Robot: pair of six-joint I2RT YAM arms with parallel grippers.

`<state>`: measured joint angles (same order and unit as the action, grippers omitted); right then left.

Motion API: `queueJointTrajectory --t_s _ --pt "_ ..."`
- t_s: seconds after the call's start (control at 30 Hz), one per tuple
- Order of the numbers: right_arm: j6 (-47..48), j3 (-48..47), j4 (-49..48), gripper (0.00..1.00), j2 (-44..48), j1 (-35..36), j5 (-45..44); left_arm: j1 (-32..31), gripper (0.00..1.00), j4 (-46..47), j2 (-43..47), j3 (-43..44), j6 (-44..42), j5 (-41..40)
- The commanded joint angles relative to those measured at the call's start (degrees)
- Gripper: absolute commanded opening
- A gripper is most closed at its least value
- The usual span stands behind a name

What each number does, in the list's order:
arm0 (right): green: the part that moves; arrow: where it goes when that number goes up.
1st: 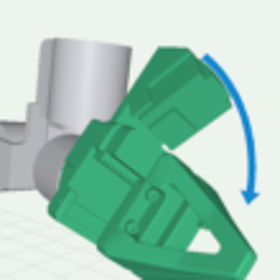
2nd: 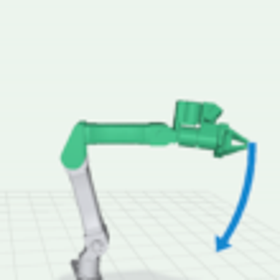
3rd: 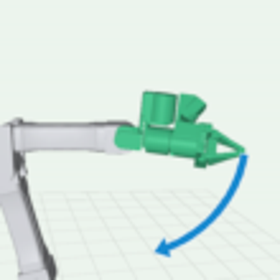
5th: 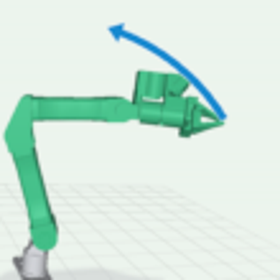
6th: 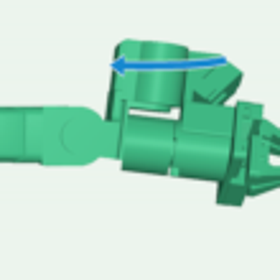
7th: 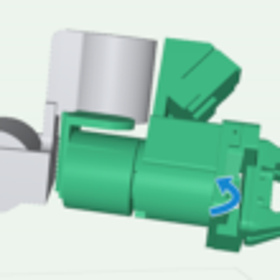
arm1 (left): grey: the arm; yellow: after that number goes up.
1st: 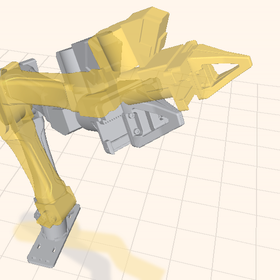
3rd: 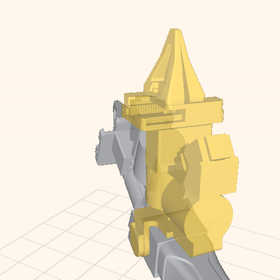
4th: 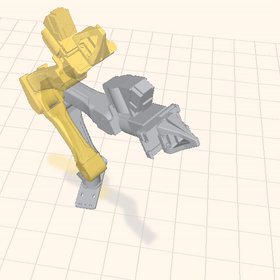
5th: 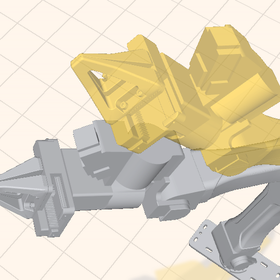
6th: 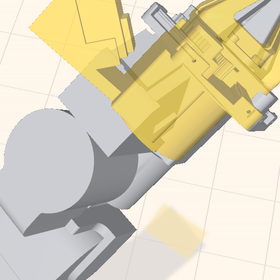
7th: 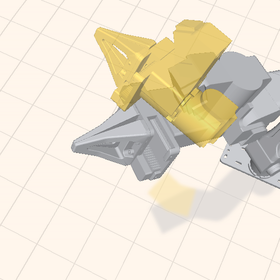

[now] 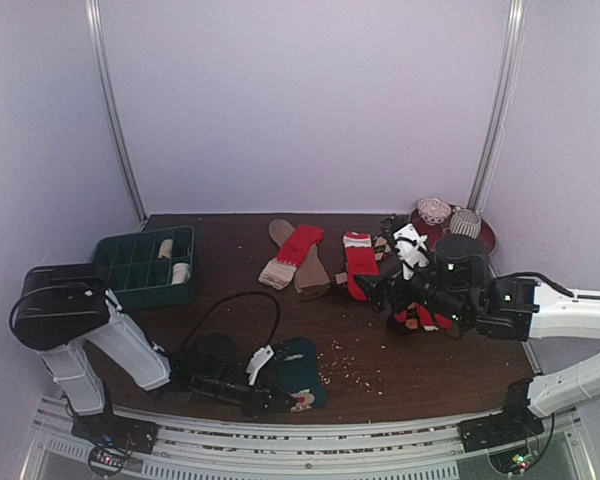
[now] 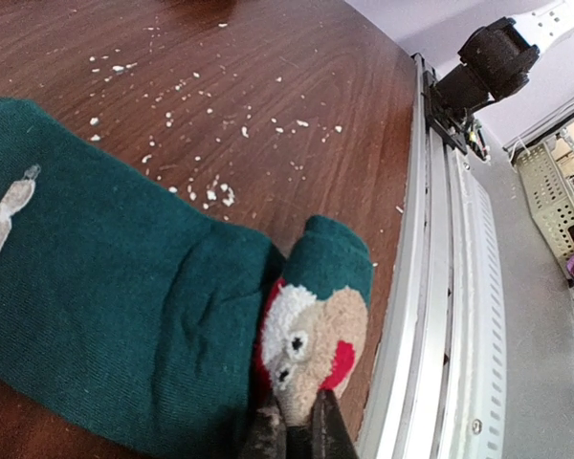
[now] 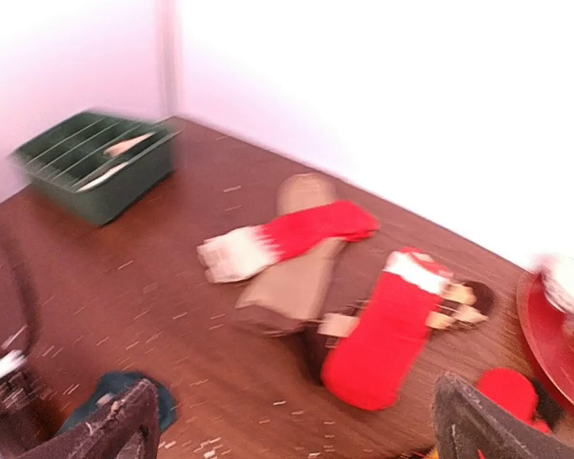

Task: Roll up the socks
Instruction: Roll a pair of socks at the center of the board.

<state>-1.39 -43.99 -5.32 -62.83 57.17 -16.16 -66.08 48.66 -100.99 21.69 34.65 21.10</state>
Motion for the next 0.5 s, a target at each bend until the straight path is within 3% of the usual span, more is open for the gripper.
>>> queueJointTrajectory --t_s 0.0,0.07,0.2,0.47 --pt "-6.2 5.1 -10.1 1.0 2.7 -0.2 -24.6 -0.1 0.0 -14.4 -2.5 -1.1 -0.3 -0.3" --pt "-0.7 6.7 -11.1 1.0 4.0 -0.1 -18.1 -0.1 0.0 -15.1 -1.9 -0.6 -0.7 -0.8" --pt "0.4 9.8 -9.0 1.0 3.2 0.5 -10.7 0.2 0.0 -16.4 -1.8 0.2 -1.1 -0.7" --pt "2.9 15.4 -11.9 0.95 -6.7 12.3 9.2 0.9 0.0 -16.6 -1.9 -0.3 -0.4 -0.3"
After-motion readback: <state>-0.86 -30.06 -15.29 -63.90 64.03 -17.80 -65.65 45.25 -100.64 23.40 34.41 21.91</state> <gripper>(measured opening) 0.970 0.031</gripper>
